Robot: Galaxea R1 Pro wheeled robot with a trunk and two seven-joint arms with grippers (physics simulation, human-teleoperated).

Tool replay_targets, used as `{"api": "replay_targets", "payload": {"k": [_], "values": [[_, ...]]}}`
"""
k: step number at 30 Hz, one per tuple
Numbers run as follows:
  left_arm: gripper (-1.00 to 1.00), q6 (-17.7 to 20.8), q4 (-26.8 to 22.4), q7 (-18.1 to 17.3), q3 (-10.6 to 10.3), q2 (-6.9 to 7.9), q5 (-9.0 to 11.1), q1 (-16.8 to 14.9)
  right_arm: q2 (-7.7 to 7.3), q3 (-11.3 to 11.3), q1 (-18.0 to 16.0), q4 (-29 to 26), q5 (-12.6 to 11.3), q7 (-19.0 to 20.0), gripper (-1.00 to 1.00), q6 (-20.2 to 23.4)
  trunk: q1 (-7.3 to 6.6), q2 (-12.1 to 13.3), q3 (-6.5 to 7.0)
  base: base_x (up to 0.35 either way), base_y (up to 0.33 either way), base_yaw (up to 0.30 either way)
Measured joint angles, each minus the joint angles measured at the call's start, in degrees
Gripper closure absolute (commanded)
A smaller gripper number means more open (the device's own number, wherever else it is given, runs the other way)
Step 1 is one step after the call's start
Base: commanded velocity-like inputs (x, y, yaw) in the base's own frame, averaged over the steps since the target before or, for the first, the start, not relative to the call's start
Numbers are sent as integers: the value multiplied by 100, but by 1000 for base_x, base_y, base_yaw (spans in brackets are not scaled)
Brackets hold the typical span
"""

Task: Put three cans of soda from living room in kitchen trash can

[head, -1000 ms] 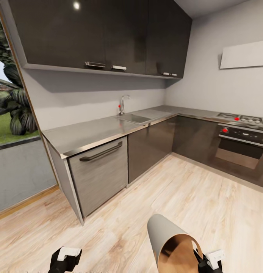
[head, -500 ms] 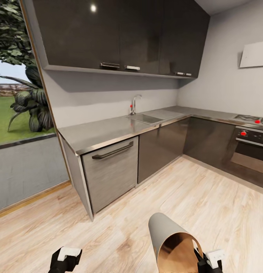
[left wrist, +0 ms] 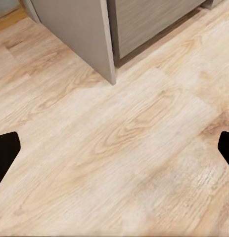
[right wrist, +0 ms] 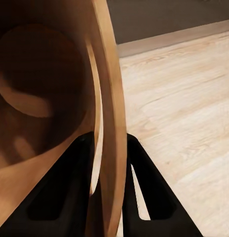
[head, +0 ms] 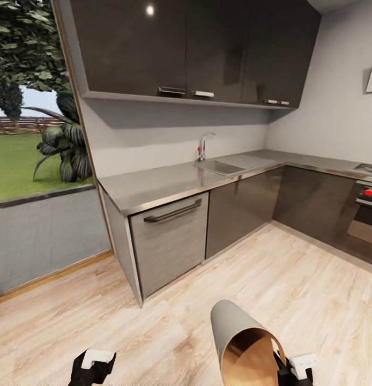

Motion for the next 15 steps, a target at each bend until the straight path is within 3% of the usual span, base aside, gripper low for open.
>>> {"api": "replay_targets", "payload": {"k": [15], "values": [[-100,4,0,19,-6,-3,-9,0,8,-6,3,9,3,-7,100,1,0,0,-6,0,0,238]]}}
